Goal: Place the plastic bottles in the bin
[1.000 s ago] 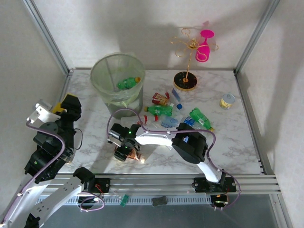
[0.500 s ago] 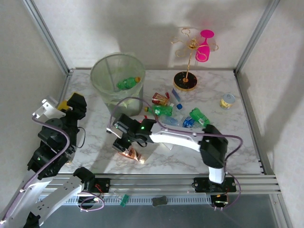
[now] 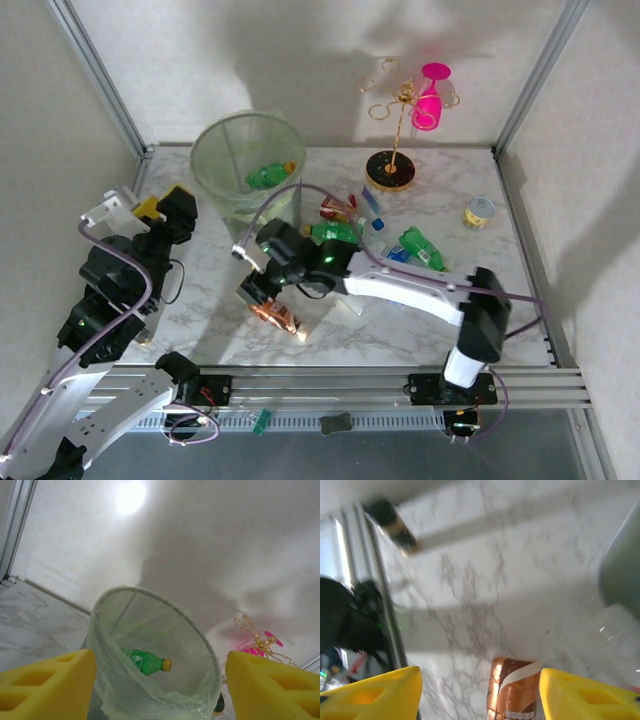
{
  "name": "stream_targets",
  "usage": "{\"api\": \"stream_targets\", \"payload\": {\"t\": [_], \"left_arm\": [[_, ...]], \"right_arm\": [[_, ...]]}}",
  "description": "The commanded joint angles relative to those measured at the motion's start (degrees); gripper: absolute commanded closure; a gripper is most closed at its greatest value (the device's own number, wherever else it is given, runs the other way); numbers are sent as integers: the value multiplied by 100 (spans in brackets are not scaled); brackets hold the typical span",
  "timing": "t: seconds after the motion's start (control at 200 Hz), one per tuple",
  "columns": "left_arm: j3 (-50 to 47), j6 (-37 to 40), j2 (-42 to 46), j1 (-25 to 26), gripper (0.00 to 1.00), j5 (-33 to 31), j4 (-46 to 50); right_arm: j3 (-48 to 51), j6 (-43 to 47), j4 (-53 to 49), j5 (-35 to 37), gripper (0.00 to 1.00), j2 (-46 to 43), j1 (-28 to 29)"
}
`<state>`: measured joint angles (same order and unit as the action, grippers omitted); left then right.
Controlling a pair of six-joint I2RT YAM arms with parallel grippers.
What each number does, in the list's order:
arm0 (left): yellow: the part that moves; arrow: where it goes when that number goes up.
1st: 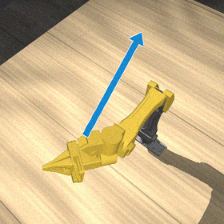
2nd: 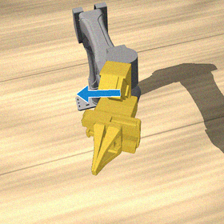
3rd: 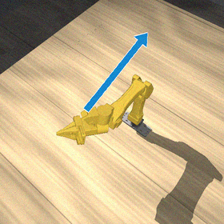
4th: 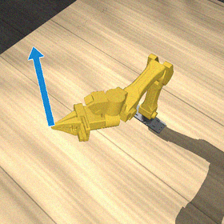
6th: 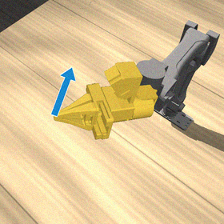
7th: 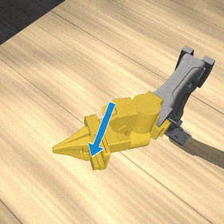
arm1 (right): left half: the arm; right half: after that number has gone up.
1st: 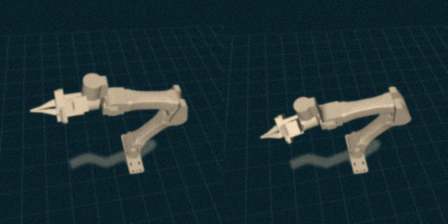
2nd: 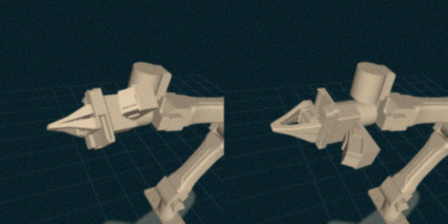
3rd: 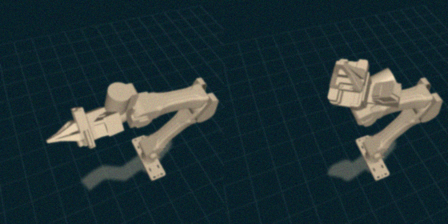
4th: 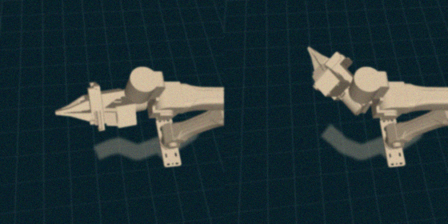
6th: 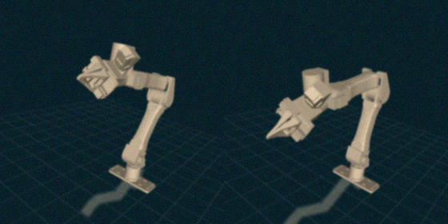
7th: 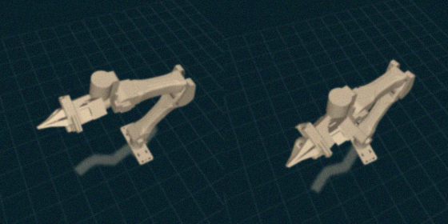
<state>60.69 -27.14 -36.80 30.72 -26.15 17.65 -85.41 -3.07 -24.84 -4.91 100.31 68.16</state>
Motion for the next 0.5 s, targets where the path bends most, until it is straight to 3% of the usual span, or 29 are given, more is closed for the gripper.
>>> {"api": "stream_targets", "payload": {"t": [0.0,0.125,0.23,0.365,0.491], "left_arm": [[185,140,104,44,31,-170,57],[136,163,165,39,31,-72,-17],[156,119,116,43,31,-5,94],[112,66,127,39,31,56,124],[66,82,175,39,31,32,100]], "right_arm": [[-134,131,-603,529,32,655,160],[-361,85,-703,1147,20,1210,173],[-564,66,-802,1439,16,1647,175],[-766,26,-848,1423,17,2035,176],[-862,17,-820,1282,26,2204,179]]}}
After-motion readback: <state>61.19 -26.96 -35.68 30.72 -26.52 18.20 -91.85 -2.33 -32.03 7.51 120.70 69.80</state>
